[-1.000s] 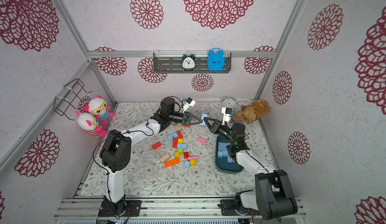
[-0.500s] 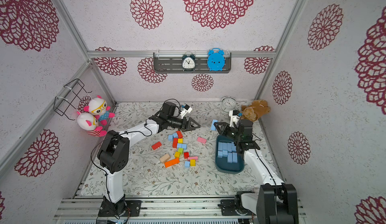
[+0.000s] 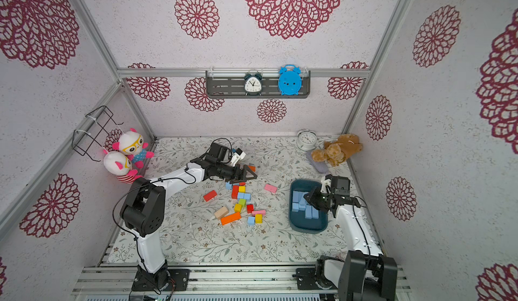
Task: Pick out the blue building blocks
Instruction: Place the building block in the storage box.
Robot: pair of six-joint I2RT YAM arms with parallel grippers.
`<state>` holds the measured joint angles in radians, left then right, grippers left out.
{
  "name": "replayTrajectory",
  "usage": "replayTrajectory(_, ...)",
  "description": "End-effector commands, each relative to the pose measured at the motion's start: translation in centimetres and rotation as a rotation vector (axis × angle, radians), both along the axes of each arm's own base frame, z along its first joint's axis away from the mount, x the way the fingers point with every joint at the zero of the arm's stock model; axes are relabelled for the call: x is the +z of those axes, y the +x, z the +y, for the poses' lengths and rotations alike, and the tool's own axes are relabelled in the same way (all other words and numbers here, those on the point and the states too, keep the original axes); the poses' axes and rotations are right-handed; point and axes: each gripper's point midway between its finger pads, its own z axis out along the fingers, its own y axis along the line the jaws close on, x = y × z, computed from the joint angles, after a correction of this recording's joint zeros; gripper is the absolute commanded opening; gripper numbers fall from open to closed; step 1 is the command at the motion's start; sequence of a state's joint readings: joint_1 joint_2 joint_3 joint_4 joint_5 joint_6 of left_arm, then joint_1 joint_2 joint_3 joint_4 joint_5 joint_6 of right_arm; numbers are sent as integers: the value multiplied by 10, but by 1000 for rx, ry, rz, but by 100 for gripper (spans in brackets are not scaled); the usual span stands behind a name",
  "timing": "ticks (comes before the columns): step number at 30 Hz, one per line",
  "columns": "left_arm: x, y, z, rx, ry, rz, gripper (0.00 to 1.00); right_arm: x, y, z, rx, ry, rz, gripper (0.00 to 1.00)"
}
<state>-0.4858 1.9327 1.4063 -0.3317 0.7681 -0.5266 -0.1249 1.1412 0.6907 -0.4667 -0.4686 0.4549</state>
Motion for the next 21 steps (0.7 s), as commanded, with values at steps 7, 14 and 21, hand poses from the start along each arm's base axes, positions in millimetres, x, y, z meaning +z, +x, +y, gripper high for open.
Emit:
replayTrajectory(7,1,-2,5,-2,26,-24,92,-29,-27,-16,-4,-112,173,15)
replayTrajectory(14,0,0,4,-1,26,-23,92,-31,-27,-6,22,-54,174,14)
replayTrajectory(21,0,2,2,-1,23,-19,92,-35,-47,2,35,-21,213,14)
